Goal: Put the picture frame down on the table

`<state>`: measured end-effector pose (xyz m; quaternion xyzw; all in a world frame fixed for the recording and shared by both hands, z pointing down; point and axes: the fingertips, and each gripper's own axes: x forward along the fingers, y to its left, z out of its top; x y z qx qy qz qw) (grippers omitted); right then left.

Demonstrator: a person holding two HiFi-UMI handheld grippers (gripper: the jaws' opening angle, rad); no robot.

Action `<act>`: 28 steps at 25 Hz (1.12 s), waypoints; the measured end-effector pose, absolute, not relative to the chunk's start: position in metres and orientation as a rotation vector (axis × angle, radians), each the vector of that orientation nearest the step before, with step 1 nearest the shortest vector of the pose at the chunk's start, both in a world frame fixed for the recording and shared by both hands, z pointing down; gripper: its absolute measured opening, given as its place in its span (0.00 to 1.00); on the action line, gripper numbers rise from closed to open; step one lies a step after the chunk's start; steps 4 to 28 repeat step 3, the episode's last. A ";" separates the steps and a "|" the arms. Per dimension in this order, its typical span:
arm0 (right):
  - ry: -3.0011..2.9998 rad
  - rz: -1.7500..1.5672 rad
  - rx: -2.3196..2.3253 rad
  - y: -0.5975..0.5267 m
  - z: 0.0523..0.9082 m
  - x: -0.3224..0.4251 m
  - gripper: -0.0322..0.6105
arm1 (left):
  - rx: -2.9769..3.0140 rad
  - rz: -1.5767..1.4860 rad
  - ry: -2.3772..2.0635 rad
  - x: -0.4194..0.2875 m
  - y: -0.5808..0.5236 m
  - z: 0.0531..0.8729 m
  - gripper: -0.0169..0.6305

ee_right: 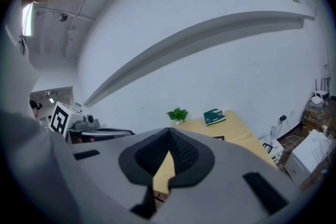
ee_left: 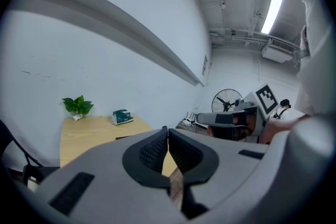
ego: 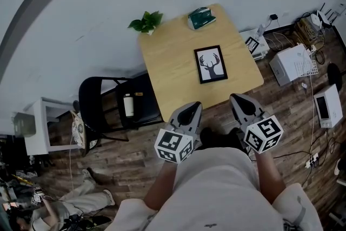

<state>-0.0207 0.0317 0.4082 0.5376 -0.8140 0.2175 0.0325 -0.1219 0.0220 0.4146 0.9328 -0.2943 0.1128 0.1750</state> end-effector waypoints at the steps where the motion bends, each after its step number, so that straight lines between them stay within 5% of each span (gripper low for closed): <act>1: -2.505 0.670 1.654 0.031 0.409 -0.021 0.05 | 2.642 0.320 -0.835 -0.122 0.021 0.415 0.04; 28: -2.505 0.670 1.653 0.028 0.409 -0.021 0.05 | 2.641 0.319 -0.837 -0.123 0.019 0.416 0.04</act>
